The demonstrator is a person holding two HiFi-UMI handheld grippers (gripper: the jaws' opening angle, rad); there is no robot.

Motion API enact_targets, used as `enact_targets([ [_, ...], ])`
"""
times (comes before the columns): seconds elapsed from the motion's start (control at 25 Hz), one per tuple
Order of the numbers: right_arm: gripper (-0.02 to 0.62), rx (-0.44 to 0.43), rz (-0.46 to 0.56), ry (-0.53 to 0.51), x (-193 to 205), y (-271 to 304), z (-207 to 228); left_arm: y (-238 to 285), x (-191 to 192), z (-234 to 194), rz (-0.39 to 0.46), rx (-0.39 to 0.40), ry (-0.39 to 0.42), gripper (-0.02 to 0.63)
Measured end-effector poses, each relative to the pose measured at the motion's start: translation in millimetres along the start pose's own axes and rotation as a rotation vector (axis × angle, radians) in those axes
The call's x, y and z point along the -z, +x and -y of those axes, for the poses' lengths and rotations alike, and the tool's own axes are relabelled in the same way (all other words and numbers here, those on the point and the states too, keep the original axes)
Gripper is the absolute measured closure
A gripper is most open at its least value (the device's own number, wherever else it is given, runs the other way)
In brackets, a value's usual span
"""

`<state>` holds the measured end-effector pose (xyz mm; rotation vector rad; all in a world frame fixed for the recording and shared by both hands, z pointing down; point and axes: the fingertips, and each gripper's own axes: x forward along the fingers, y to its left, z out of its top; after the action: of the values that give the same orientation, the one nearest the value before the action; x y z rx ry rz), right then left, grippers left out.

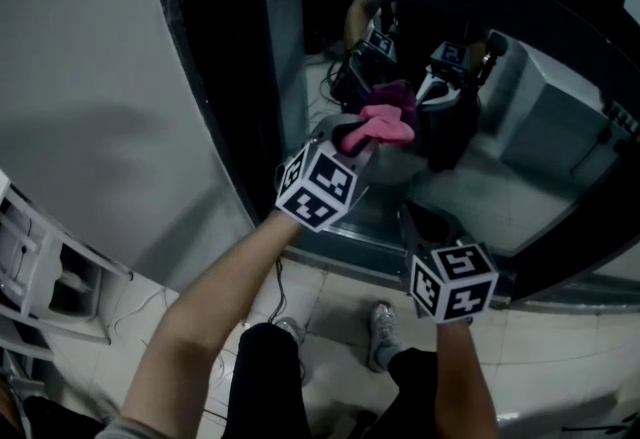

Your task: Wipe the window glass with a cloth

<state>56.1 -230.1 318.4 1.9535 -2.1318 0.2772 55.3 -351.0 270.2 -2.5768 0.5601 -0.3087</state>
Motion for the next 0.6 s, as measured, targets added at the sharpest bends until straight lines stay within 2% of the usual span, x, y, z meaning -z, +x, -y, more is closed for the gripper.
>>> enact_targets([
  [0.6, 0.597, -0.008, -0.067, 0.048, 46, 21, 3, 5, 56, 33, -0.030, 0.056, -0.054, 0.551],
])
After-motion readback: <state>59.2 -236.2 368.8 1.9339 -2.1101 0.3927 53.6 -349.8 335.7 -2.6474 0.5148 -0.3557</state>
